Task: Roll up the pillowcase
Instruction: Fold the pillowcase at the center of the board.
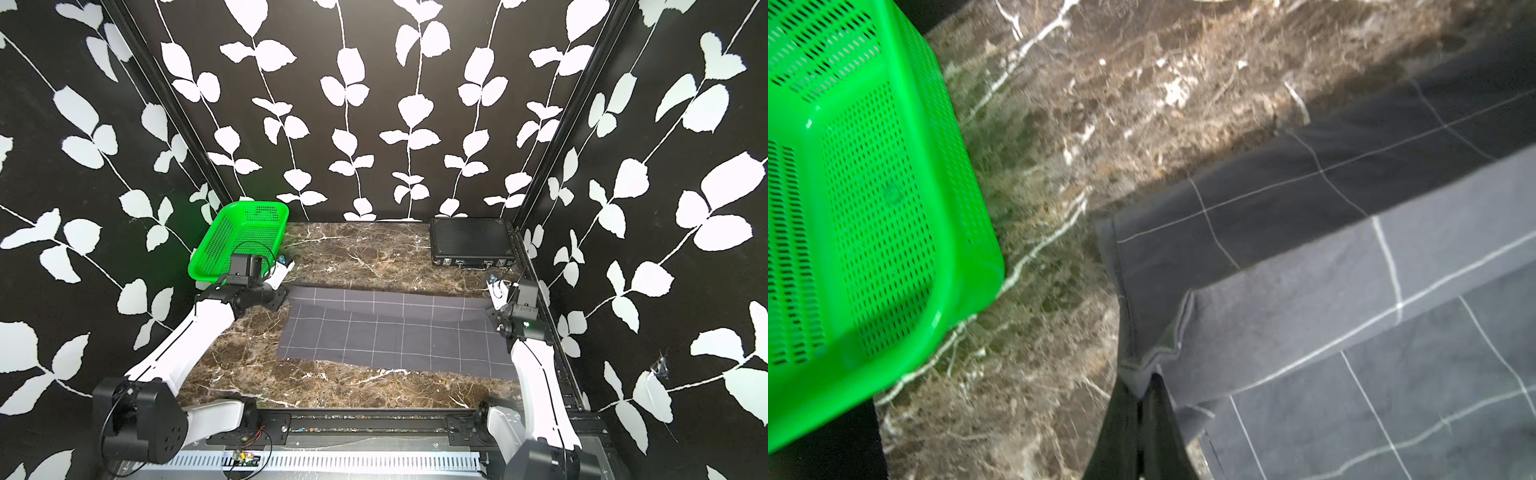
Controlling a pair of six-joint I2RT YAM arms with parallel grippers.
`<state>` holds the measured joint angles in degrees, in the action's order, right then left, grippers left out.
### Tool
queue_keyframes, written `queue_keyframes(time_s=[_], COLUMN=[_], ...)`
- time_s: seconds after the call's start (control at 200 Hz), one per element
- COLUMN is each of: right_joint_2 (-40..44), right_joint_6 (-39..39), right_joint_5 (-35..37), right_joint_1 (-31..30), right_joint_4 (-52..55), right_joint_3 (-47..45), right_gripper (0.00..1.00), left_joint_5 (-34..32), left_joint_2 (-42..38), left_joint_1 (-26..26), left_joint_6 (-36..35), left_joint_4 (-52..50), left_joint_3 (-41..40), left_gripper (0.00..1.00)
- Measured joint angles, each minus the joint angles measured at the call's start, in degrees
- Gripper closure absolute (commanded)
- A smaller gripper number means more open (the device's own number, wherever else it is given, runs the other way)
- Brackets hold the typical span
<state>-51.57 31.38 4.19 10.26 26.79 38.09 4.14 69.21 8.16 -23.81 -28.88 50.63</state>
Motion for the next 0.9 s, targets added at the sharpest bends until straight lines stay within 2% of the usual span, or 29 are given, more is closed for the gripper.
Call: queue_keyframes(time_s=[0.28, 0.53, 0.895], right_joint_2=[5.3, 6.4, 7.3], right_joint_6=[5.6, 9.8, 16.8], right_joint_5=[4.1, 4.8, 7.8], right_joint_1=[-0.1, -0.9, -3.3], right_joint_4=[1.9, 4.3, 11.5], right_joint_3=[-7.6, -8.1, -8.1], right_gripper=[1.0, 1.0, 0.98], left_joint_5=[-2.3, -4.2, -6.4], left_joint_2=[-2.6, -4.6, -4.5], left_joint_1=[4.4, 5.7, 7.5], left_joint_6=[-0.7, -2.4, -7.6], left_joint_4=[-1.5, -3.2, -5.6], left_joint_3=[-7.3, -11.6, -12.7], left_gripper=[1.0, 1.0, 1.0])
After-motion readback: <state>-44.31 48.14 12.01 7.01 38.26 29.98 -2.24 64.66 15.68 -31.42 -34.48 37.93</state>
